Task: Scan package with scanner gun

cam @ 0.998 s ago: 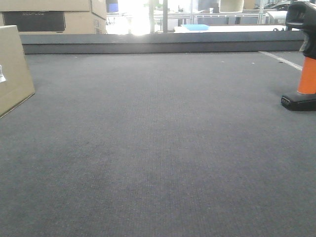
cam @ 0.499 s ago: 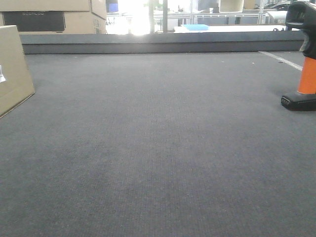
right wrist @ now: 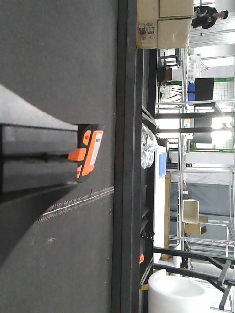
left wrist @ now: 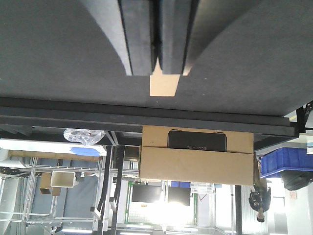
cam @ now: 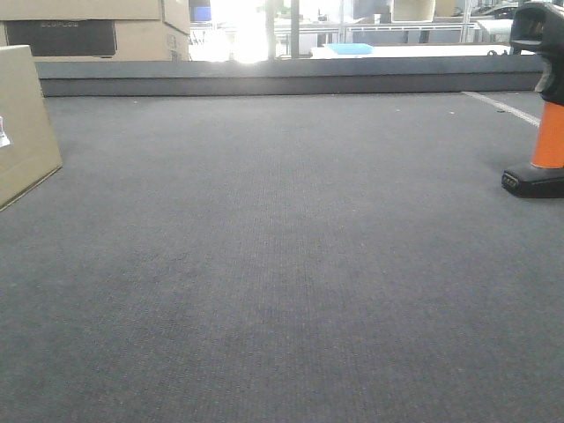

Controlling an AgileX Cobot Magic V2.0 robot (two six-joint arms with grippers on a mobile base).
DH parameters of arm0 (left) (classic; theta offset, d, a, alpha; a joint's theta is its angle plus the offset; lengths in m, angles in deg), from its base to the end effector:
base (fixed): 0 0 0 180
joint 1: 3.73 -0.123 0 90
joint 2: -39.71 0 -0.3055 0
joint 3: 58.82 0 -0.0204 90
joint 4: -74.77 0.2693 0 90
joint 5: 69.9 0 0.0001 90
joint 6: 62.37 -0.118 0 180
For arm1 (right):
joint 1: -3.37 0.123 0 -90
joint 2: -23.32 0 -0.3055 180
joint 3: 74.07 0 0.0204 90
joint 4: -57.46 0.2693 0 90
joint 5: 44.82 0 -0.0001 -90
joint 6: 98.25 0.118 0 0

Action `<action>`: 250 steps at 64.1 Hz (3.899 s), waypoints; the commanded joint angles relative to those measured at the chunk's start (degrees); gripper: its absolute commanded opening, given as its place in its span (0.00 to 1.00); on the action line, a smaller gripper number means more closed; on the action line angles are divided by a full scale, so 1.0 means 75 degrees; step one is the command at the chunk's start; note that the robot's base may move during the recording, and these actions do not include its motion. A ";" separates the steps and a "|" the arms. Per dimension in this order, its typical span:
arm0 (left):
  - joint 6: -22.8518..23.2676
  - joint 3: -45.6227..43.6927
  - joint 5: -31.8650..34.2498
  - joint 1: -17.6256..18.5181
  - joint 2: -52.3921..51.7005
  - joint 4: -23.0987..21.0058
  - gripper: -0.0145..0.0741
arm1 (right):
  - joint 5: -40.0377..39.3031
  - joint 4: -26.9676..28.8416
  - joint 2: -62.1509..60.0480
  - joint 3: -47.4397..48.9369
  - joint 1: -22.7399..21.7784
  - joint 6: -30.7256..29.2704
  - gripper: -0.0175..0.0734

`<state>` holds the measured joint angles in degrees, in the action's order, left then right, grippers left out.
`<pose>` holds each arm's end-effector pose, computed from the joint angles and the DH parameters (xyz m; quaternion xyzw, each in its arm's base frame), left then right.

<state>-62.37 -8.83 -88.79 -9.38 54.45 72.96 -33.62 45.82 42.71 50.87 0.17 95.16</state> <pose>0.0565 0.0044 0.3472 -0.0390 0.6655 0.0222 0.7451 0.0830 -0.0093 0.3256 0.0451 0.6768 -0.0211 0.7344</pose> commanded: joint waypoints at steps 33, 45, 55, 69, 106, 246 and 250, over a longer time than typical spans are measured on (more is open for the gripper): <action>0.0000 0.0005 0.0094 0.0009 -0.0034 -0.0055 0.04 | -0.1269 0.2190 -0.0916 -0.1425 0.0306 -0.2926 0.01; 0.0000 0.0005 0.0094 0.0009 -0.0034 -0.0055 0.04 | -0.1333 0.2183 -0.1617 -0.2415 0.0306 -0.2896 0.01; 0.0000 0.0005 0.0108 0.0009 -0.0034 -0.0055 0.04 | -0.2193 0.2183 -0.1617 -0.3023 0.0289 -0.2877 0.01; 0.0000 0.0005 0.0108 0.0009 -0.0034 -0.0055 0.04 | -0.1938 0.2372 -0.1617 -0.3023 0.0289 -0.2852 0.01; 0.0000 0.0005 0.0108 0.0009 -0.0034 -0.0055 0.04 | -0.1609 0.2379 -0.1617 -0.3023 0.0289 -0.2841 0.01; 0.0000 0.3700 0.2844 0.0471 -0.0997 0.0241 0.04 | -0.1609 0.2379 -0.1617 -0.3023 0.0289 -0.2841 0.01; 0.0000 0.3700 0.2844 0.0471 -0.0997 0.0241 0.04 | -0.1609 0.2379 -0.1617 -0.3023 0.0289 -0.2841 0.01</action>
<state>-62.37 18.99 -68.54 -5.70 47.27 74.77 -44.82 63.48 30.80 28.24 2.33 73.91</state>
